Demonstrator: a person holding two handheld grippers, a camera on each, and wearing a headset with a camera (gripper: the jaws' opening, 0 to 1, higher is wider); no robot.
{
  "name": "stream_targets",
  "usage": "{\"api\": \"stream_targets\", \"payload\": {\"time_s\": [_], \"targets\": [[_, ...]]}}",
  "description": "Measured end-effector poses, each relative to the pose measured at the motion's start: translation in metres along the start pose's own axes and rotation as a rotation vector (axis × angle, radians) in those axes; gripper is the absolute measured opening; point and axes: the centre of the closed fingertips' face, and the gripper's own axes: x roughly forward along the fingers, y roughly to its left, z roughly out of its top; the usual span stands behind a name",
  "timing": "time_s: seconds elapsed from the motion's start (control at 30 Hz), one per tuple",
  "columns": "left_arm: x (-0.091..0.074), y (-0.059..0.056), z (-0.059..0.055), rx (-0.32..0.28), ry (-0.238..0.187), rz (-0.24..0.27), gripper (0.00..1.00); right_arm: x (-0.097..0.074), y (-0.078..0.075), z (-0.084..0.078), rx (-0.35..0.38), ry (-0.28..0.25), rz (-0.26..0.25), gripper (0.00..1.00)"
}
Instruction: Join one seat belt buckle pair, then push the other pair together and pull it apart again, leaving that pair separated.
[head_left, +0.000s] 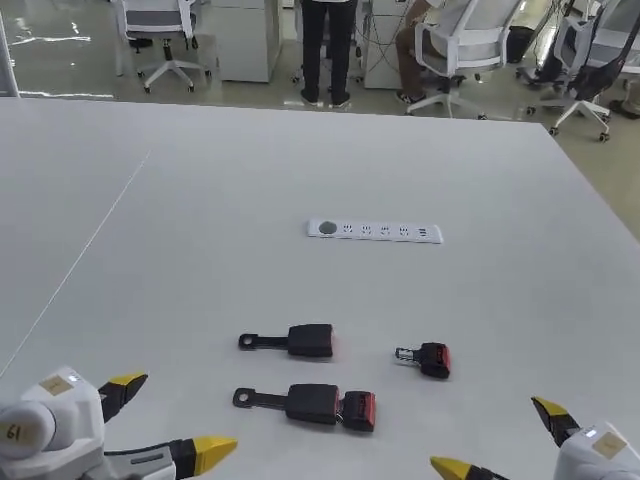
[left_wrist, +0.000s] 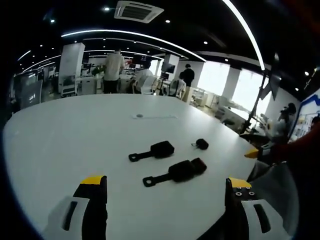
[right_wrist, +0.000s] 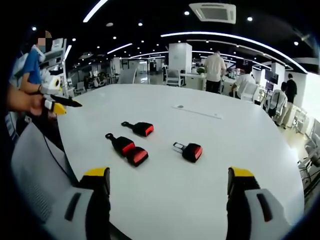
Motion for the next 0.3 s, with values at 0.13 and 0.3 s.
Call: {"api": "stream_targets", "payload": {"time_s": [0.13, 0.3], "targets": [[-0.0003, -0.0028, 0.0012, -0.001, -0.013, -0.006, 1.0, 0.0003, 0.0008, -0.0036, -0.006, 0.011, 0.005, 1.0], [0.0002, -0.0039, -0.003, 0.025, 0.011, 0.004, 1.0, -0.0009, -0.0006, -0.0063, -0.011, 0.018, -0.003, 1.0]]}}
